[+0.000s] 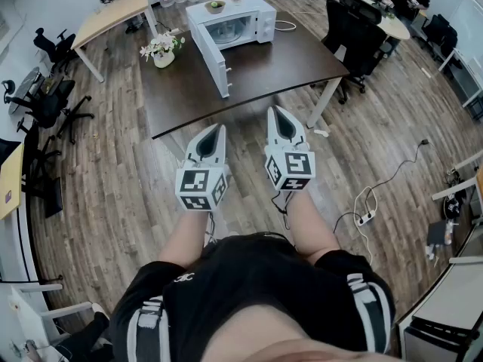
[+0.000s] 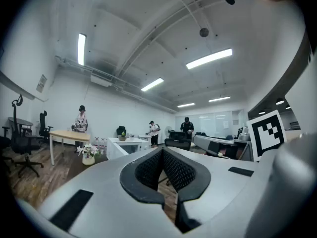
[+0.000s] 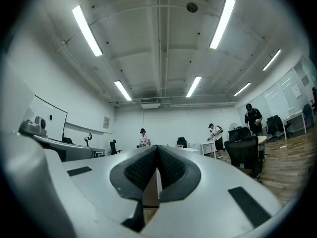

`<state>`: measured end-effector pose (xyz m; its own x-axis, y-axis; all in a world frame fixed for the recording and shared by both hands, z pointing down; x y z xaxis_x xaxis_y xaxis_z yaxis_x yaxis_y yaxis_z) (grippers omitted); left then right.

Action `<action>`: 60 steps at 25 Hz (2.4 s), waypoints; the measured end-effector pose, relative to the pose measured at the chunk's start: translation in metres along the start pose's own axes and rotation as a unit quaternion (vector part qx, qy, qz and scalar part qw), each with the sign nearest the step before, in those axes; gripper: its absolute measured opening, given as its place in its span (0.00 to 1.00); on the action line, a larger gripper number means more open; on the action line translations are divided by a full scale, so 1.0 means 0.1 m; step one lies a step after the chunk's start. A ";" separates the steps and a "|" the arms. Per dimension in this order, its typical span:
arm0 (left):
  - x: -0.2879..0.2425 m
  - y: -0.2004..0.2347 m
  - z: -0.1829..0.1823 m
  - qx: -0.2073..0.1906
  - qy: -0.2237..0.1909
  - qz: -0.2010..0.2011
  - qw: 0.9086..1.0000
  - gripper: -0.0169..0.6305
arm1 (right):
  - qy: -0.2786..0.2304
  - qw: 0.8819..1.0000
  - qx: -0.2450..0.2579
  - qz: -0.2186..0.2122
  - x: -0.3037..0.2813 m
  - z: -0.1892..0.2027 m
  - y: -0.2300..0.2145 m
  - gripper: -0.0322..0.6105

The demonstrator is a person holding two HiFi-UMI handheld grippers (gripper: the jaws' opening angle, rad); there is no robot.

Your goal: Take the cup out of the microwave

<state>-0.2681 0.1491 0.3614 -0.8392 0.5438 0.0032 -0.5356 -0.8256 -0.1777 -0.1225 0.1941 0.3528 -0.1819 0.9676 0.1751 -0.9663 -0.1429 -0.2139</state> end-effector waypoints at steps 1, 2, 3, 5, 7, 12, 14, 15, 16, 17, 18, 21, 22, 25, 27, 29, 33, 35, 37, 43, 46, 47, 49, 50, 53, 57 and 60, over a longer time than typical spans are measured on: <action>0.00 -0.02 -0.01 -0.001 0.000 -0.001 1.000 0.03 | -0.001 1.000 -0.003 -0.001 0.01 0.00 -0.01 0.05; 0.00 -0.04 -0.01 -0.002 0.000 -0.002 1.000 0.03 | -0.001 1.000 -0.006 -0.003 0.03 -0.01 -0.02 0.05; 0.00 -0.06 -0.01 -0.003 0.000 -0.002 1.000 0.03 | -0.003 1.000 -0.010 -0.004 0.04 -0.01 -0.04 0.05; 0.00 -0.09 -0.01 -0.004 0.001 -0.004 1.000 0.03 | -0.006 1.000 -0.016 -0.004 0.07 -0.02 -0.08 0.05; -0.02 -0.12 -0.01 -0.004 0.002 -0.006 1.000 0.03 | -0.006 1.000 -0.019 -0.005 0.08 -0.03 -0.13 0.05; -0.09 -0.24 -0.01 -0.004 0.005 -0.015 1.000 0.03 | 0.001 1.000 -0.020 -0.012 0.10 -0.02 -0.27 0.05; -0.13 -0.30 0.01 0.003 0.007 -0.018 1.000 0.03 | 0.004 1.000 -0.019 -0.014 0.12 0.00 -0.34 0.05; -0.14 -0.33 0.02 0.007 0.008 -0.019 1.000 0.03 | 0.006 1.000 -0.019 -0.016 0.13 0.00 -0.36 0.05; -0.16 -0.37 0.03 0.009 0.009 -0.020 1.000 0.03 | 0.008 1.000 -0.017 -0.018 0.15 0.00 -0.39 0.05; -0.17 -0.41 0.03 0.009 0.010 -0.021 1.000 0.03 | 0.010 1.000 -0.016 -0.020 0.16 0.00 -0.41 0.05; -0.19 -0.44 0.04 0.009 0.011 -0.021 1.000 0.03 | 0.011 1.000 -0.016 -0.022 0.18 0.01 -0.44 0.05; -0.28 -0.51 0.06 0.006 0.013 -0.019 1.000 0.03 | 0.012 1.000 -0.021 -0.020 0.16 0.02 -0.56 0.05; -0.32 -0.52 0.06 0.005 0.013 -0.019 1.000 0.03 | 0.012 1.000 -0.022 -0.018 0.14 0.03 -0.60 0.05; -0.46 -0.52 0.06 0.003 0.010 -0.019 1.000 0.03 | 0.013 1.000 -0.022 -0.014 0.07 0.05 -0.73 0.05; -0.56 -0.51 0.05 0.000 0.006 -0.019 1.000 0.03 | 0.010 1.000 -0.022 -0.013 0.01 0.05 -0.80 0.05; -0.67 -0.49 0.07 -0.003 0.003 -0.018 1.000 0.03 | 0.006 1.000 -0.023 -0.012 -0.07 0.08 -0.87 0.05; -0.98 -0.43 0.17 -0.005 0.000 -0.012 1.000 0.03 | 0.003 1.000 -0.024 -0.016 -0.32 0.16 -1.01 0.05; -1.19 -0.36 0.22 -0.005 0.001 -0.007 1.000 0.03 | 0.000 1.000 -0.023 -0.019 -0.49 0.18 -1.07 0.05; -1.44 -0.27 0.26 -0.005 0.000 -0.004 1.000 0.03 | -0.005 1.000 -0.021 -0.020 -0.69 0.19 -1.17 0.05; -2.35 0.04 0.24 0.000 -0.010 0.002 1.000 0.03 | -0.011 1.000 -0.013 -0.015 -1.51 0.14 -1.61 0.05; -2.79 0.25 0.21 0.001 -0.010 0.002 1.000 0.03 | -0.009 1.000 -0.012 -0.014 -1.97 0.13 -1.80 0.05; -2.93 0.33 0.21 0.001 -0.010 0.002 1.000 0.03 | -0.009 1.000 -0.013 -0.014 -2.13 0.13 -1.86 0.05; -3.23 0.51 0.20 -0.001 -0.012 0.002 1.000 0.03 | -0.010 1.000 -0.015 -0.016 -2.48 0.14 -1.95 0.05; -3.38 0.60 0.21 -0.002 -0.011 0.002 1.000 0.03 | -0.010 1.000 -0.015 -0.018 -2.67 0.14 -2.00 0.05; -3.83 0.90 0.21 -0.001 -0.009 -0.003 1.000 0.03 | -0.006 1.000 -0.015 -0.024 -3.21 0.16 -2.13 0.05; -4.36 1.26 0.13 -0.001 -0.013 -0.012 1.000 0.03 | -0.007 0.999 -0.019 -0.033 -3.84 0.14 -2.27 0.05; -4.70 1.46 0.09 -0.003 -0.017 -0.018 1.000 0.03 | -0.005 0.999 -0.021 -0.039 -4.24 0.18 -2.36 0.05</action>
<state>0.0469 -0.2283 0.3428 -0.8220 0.5680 0.0427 -0.5653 -0.8043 -0.1830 0.1796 -0.1863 0.3463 -0.1080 0.9735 0.2018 -0.9691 -0.0578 -0.2397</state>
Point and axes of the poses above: the fingertips, and each gripper's own axes: x backward along the fingers, y to its left, z out of its underside, the point moved 3 cm from there along x, backward along the fingers, and after that the axes turned 11 degrees about -x, right-handed, at the moved point
